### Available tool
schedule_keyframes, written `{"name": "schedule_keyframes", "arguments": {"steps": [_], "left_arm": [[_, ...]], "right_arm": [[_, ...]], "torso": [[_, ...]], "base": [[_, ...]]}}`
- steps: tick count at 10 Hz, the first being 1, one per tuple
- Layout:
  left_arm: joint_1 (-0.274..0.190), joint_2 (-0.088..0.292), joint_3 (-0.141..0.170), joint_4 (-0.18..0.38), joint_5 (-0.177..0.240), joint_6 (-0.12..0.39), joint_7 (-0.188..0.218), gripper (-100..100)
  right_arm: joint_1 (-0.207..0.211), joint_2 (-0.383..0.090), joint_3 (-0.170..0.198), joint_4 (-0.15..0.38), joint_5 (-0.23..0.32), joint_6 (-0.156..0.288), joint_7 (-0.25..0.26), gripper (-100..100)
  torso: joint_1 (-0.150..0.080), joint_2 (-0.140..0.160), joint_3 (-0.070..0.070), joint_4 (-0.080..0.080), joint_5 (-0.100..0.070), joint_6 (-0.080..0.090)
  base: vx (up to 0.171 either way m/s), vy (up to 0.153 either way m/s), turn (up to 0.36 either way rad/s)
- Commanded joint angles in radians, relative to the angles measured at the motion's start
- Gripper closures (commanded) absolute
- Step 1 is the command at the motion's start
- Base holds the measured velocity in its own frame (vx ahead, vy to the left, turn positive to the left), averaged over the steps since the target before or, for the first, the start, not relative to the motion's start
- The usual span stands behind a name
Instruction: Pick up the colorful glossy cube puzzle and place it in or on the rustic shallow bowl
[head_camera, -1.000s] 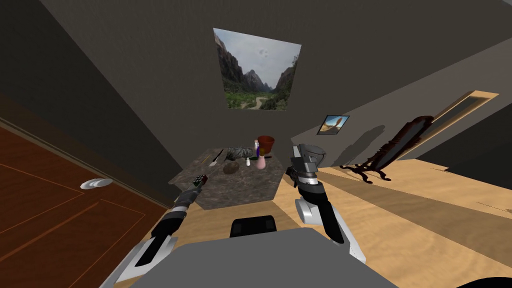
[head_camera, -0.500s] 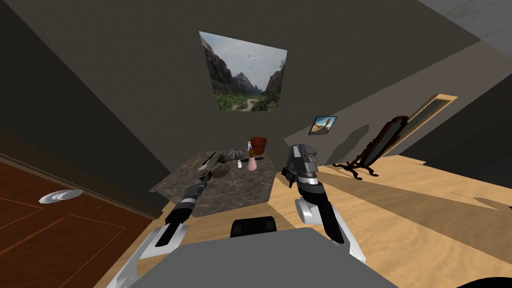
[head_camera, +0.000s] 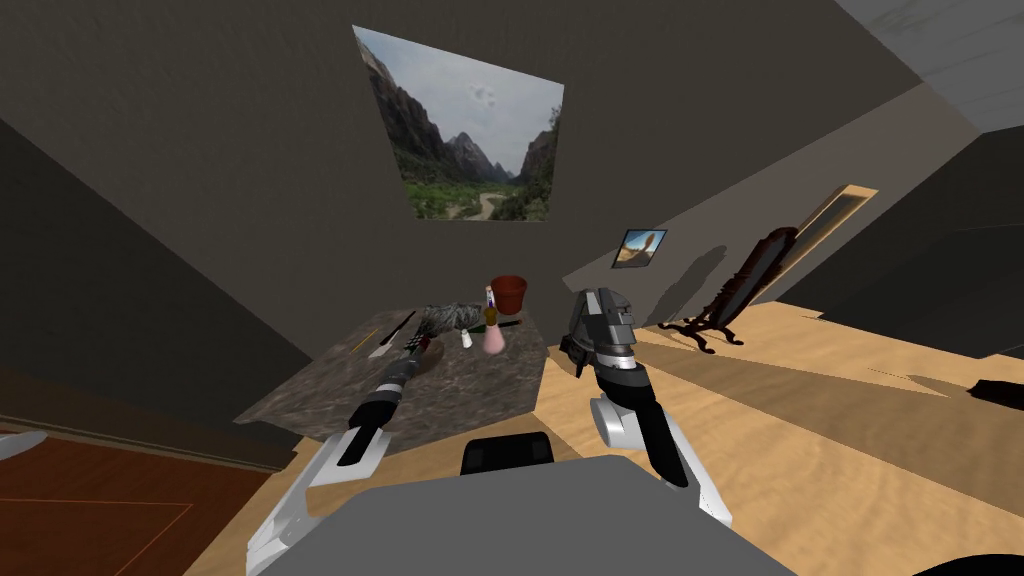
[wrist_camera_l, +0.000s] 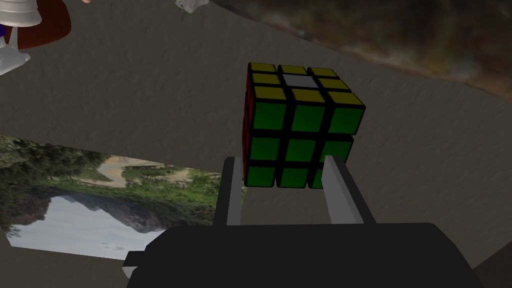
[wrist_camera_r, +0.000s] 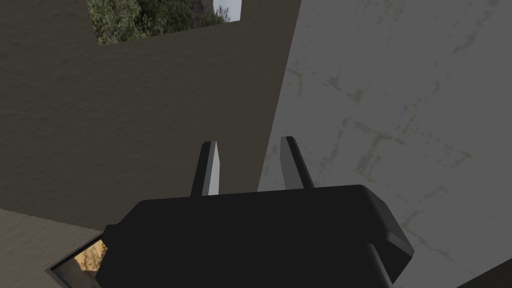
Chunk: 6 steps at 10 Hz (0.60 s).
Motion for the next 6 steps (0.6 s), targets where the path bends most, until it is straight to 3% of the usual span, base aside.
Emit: {"name": "schedule_keyframes", "arguments": {"steps": [1,5,6], "left_arm": [[0.0,0.0,0.0,0.0,0.0,0.0,0.0,-100],[0.0,0.0,0.0,0.0,0.0,-0.001,0.0,-100],[0.0,0.0,0.0,0.0,0.0,-0.001,0.0,0]], "right_arm": [[0.0,0.0,0.0,0.0,0.0,0.0,0.0,0],[0.0,0.0,0.0,0.0,0.0,0.0,0.0,0],[0.0,0.0,0.0,0.0,0.0,0.0,0.0,0]], "torso": [[0.0,0.0,0.0,0.0,0.0,0.0],[0.002,0.006,0.004,0.002,0.001,0.0],[0.002,0.007,0.004,0.002,0.001,0.0]], "base": [[0.014,-0.005,-0.004],[0.002,-0.001,0.0],[0.0,0.0,0.0]]}}
